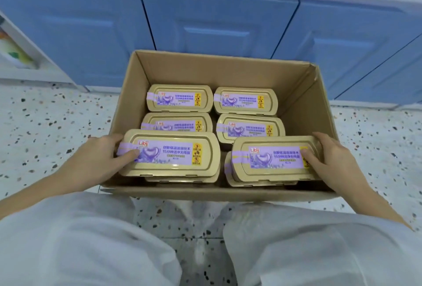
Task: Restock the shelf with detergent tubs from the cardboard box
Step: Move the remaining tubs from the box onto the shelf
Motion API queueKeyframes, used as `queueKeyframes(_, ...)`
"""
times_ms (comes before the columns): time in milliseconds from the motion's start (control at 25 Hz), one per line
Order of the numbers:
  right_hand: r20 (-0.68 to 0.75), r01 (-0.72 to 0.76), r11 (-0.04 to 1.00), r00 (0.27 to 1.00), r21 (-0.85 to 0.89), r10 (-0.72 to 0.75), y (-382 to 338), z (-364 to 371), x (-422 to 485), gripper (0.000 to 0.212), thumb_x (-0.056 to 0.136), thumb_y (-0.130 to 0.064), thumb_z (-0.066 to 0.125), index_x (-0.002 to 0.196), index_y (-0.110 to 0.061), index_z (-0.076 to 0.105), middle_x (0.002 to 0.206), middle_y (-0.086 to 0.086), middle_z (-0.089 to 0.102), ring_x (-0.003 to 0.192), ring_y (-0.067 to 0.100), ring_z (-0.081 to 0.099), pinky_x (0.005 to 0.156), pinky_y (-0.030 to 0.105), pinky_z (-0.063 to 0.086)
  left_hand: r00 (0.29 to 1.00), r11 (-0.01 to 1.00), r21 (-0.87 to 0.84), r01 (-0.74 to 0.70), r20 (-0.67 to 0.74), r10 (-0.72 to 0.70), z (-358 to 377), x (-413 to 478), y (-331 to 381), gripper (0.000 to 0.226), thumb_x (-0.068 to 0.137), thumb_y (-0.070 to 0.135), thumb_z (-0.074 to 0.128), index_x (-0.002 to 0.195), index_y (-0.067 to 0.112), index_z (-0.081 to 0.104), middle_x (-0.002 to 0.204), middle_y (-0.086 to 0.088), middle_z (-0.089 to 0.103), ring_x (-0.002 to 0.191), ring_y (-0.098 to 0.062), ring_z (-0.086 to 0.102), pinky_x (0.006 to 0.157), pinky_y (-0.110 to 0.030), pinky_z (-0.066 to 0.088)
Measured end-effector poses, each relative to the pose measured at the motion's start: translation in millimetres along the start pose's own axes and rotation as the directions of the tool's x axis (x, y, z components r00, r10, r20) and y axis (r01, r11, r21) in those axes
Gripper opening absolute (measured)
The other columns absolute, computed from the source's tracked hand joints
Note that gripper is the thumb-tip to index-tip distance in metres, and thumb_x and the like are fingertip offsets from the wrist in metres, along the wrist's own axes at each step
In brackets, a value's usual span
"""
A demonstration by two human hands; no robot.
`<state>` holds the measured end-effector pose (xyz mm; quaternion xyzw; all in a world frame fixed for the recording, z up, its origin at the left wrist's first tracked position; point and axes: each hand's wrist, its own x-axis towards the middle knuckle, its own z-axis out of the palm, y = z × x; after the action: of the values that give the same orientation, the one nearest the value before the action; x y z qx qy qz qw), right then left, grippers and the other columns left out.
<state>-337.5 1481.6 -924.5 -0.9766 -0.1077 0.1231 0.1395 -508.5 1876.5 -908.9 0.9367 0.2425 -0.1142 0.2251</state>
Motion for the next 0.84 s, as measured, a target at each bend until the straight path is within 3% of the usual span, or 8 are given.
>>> queueKeyframes(80, 0.047, -0.131, 0.990, 0.991, 0.049, 0.128, -1.6, 4.6, -1.9, 0.036, 0.090, -0.032, 0.054, 0.101, 0.002, 0.052, 0.091, 0.024, 0.061, 0.090, 0.039, 0.055, 0.068, 0.039, 0.038, 0.985, 0.979, -0.159, 0.130, 0.137, -0.109, 3.6, 0.1, 1.8, 0.023, 0.085, 0.035, 0.059, 0.093, 0.013, 0.062, 0.081, -0.008, 0.070, 0.060, -0.026, 0.067, 0.057, -0.035, 0.055)
queueKeyframes(160, 0.118, -0.243, 0.959, 0.967, 0.145, 0.227, 0.5, 4.7, -1.5, 0.037, 0.090, -0.035, 0.052, 0.076, -0.001, 0.047, 0.070, 0.014, 0.052, 0.082, 0.037, 0.053, 0.057, 0.037, 0.030, 0.953, 0.910, -0.323, 0.259, 0.240, -0.185, 9.6, 1.9, 3.7, 0.017, 0.088, 0.030, 0.056, 0.089, 0.014, 0.058, 0.086, -0.004, 0.063, 0.069, -0.026, 0.068, 0.061, -0.037, 0.060)
queueKeyframes(280, 0.185, -0.283, 0.916, 0.954, 0.285, 0.237, 5.2, 3.4, 3.6, 0.039, 0.091, -0.034, 0.050, 0.082, 0.004, 0.051, 0.072, 0.012, 0.052, 0.076, 0.031, 0.049, 0.058, 0.034, 0.032, 0.931, 0.824, -0.463, 0.326, 0.307, -0.196, 15.1, 3.3, 7.9, 0.019, 0.094, 0.026, 0.047, 0.105, 0.010, 0.050, 0.098, -0.005, 0.055, 0.082, -0.022, 0.063, 0.057, -0.032, 0.060)
queueKeyframes(400, 0.176, -0.273, 0.910, 0.958, 0.313, 0.227, 4.5, 7.3, 5.6, 0.034, 0.093, -0.035, 0.045, 0.081, -0.004, 0.048, 0.074, 0.008, 0.053, 0.078, 0.029, 0.049, 0.065, 0.035, 0.034, 0.921, 0.786, -0.503, 0.360, 0.323, -0.215, 13.8, 3.3, 8.4, 0.025, 0.096, 0.023, 0.043, 0.112, 0.004, 0.047, 0.099, -0.018, 0.062, 0.078, -0.030, 0.067, 0.057, -0.032, 0.059)
queueKeyframes(640, 0.046, -0.167, 0.955, 0.986, 0.244, 0.161, -1.8, 4.1, 0.2, 0.038, 0.095, -0.033, 0.042, 0.066, -0.009, 0.040, 0.061, 0.005, 0.047, 0.063, 0.028, 0.046, 0.051, 0.030, 0.030, 0.959, 0.784, -0.558, 0.272, 0.220, -0.176, 7.7, 2.0, 12.0, 0.027, 0.095, 0.017, 0.044, 0.112, -0.002, 0.052, 0.087, -0.021, 0.067, 0.070, -0.035, 0.067, 0.052, -0.029, 0.058)
queueKeyframes(840, -0.020, -0.113, 0.967, 0.993, 0.230, 0.120, -14.1, -31.9, 7.5, 0.037, 0.094, -0.035, 0.042, 0.074, -0.005, 0.052, 0.062, 0.006, 0.053, 0.066, 0.030, 0.051, 0.053, 0.030, 0.031, 0.992, 0.815, -0.566, 0.123, 0.091, -0.087, -37.5, 10.4, 29.3, 0.020, 0.095, 0.019, 0.043, 0.105, 0.009, 0.057, 0.076, -0.019, 0.072, 0.054, -0.021, 0.070, 0.048, -0.024, 0.057)
